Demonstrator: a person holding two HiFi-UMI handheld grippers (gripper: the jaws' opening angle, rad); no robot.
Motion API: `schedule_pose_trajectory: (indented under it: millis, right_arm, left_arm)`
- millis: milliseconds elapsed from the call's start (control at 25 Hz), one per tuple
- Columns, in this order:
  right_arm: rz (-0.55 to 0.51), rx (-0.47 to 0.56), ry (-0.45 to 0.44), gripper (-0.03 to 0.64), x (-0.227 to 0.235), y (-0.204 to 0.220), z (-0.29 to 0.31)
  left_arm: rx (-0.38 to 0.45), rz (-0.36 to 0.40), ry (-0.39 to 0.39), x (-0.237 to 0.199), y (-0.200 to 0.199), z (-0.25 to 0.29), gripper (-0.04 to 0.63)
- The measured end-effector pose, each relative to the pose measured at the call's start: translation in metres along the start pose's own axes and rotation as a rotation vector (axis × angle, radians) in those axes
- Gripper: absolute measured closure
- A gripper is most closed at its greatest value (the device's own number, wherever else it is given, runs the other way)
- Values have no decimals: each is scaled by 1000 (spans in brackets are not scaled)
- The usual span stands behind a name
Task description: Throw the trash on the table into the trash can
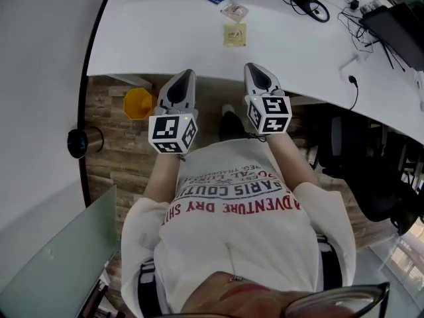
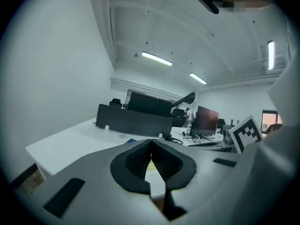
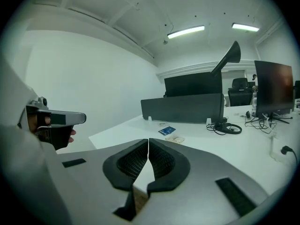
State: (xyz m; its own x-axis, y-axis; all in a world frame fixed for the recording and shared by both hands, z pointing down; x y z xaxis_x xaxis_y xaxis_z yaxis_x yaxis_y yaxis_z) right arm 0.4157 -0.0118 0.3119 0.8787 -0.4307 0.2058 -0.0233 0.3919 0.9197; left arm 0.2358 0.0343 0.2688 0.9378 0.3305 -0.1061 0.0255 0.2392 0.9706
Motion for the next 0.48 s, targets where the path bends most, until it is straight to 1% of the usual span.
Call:
schedule_pose_trajectory:
  millis: [120,240,360,480]
  right_arm:
    - [14,-38,-25,589,31,-12,47]
    - [27,-102,-34,589,57,-16,88]
    - [36,-171,-27,589,77,-17,124]
    - [62,-241,-28,589,89,-11,156]
  left_arm:
    - [-23,-13,-22,-11,-4,52,572]
    - [-44,-35,-26,-20,-4,98,572]
    - [-55,-61,-40,-32,-4,136,572]
    - [-82,-63,-44,-45,3,166,572]
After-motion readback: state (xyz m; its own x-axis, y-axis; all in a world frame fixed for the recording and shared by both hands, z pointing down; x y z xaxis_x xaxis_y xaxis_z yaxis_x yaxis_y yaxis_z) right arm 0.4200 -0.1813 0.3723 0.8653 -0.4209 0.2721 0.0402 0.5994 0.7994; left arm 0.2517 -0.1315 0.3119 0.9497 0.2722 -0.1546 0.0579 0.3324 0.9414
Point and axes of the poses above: the fingertips, and each gripper's own axes: z forward along the fingers, x to its right, y out of its underside, the point moved 4 cm from there along -z, backward along the fingers, and after that the axes turned 5 degrees about z, right-handed, at the moved point
